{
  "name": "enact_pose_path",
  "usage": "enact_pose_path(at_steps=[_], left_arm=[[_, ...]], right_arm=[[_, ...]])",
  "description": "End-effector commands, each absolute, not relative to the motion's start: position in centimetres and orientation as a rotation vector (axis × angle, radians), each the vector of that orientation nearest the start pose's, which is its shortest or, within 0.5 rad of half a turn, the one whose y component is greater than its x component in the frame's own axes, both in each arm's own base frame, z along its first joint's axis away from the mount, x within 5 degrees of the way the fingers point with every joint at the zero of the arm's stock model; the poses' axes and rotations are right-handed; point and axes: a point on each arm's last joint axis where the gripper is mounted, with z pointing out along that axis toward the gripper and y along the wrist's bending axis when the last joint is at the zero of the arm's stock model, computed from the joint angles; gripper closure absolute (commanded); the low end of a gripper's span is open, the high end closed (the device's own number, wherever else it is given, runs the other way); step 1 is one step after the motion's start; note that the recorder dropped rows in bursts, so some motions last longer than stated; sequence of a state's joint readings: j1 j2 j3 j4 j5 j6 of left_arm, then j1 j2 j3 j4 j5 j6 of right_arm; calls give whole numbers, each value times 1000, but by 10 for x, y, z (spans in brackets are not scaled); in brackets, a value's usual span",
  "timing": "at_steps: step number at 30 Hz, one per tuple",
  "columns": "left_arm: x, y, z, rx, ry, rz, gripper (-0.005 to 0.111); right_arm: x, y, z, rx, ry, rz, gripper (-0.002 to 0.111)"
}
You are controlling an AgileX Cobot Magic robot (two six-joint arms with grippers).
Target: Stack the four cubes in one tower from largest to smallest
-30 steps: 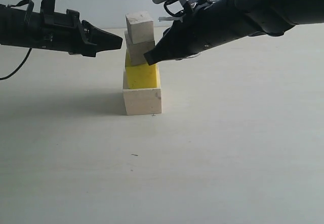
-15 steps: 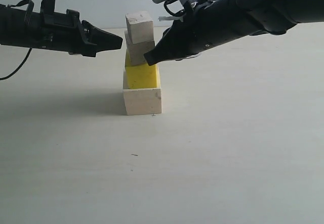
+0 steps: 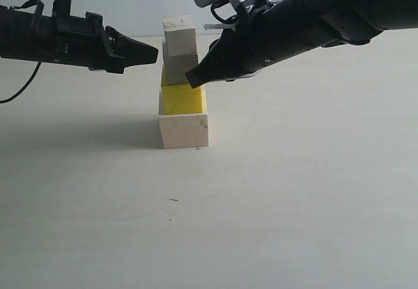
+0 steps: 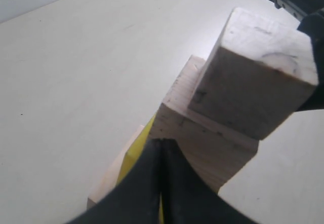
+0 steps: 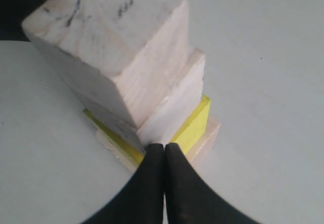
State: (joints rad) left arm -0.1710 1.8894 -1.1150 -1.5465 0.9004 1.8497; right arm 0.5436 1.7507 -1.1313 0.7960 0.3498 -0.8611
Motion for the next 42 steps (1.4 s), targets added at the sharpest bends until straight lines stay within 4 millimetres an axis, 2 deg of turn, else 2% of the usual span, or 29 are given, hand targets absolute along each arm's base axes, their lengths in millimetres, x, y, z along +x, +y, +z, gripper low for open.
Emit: enact_pose_path(at_steps=[1,13,21,26,30,36,42], left_arm=[[359,-134,202,935,1890,-943,107],[359,-134,202,934,1891,-940,107],[358,-134,206,935,1882,-936,107],[358,-126,217,925,1864,-906,107],[356,-108,233,853,1863,-881,107],[344,-79,254,719,1875,-756,107],[321,-65,264,590,1902,-634,107]], right_arm=[[312,213,227,-866,2213,511,108],[313,212,228,-881,2198,487,108],[316,204,256,-810,2065,385,108],[328,182,261,-664,2094,375,108],[337,155,267,-538,2107,351,108],[316,130,277,-408,2016,264,108],[285,108,285,-292,1917,203,108]])
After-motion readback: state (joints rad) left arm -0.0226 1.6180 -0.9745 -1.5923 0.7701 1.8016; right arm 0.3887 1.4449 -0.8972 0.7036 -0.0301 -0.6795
